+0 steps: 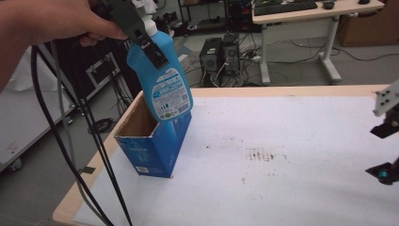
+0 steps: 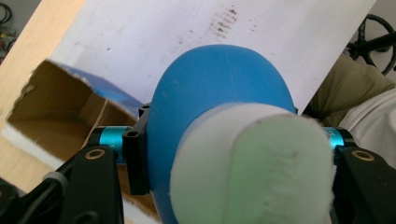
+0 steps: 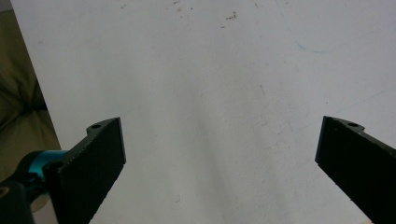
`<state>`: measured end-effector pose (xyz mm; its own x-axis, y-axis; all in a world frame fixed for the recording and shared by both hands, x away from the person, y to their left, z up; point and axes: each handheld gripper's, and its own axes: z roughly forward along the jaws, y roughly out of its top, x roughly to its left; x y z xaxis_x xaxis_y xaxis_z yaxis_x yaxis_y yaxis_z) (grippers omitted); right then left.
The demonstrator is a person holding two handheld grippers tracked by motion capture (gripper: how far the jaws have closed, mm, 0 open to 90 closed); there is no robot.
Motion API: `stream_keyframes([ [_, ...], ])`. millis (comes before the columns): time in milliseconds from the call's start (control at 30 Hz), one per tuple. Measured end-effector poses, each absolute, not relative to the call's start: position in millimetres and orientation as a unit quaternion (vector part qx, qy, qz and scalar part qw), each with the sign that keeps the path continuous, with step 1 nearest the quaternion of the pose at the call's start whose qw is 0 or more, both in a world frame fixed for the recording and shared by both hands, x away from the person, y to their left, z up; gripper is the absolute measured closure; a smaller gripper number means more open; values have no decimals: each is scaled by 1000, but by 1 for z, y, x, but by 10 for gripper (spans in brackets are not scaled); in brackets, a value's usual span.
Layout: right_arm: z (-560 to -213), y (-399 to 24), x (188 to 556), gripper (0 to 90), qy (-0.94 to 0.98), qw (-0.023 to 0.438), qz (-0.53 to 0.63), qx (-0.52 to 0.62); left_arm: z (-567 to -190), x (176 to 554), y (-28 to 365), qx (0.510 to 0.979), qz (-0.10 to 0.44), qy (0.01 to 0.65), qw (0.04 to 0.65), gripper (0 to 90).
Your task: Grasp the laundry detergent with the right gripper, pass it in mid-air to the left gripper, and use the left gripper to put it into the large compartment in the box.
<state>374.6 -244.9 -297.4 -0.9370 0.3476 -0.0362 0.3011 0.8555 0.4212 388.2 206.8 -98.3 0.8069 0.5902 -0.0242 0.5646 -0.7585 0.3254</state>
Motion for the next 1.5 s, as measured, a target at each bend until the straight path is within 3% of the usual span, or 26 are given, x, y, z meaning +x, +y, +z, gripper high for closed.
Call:
stream_keyframes([
  [733, -299, -241, 383, 8, 962, 52, 207, 171, -95, 385, 275, 908, 64, 384, 155, 381],
  [1500, -306, -241, 388, 8, 963, 47, 197, 176, -197, 407, 286, 920, 50, 362, 143, 381],
])
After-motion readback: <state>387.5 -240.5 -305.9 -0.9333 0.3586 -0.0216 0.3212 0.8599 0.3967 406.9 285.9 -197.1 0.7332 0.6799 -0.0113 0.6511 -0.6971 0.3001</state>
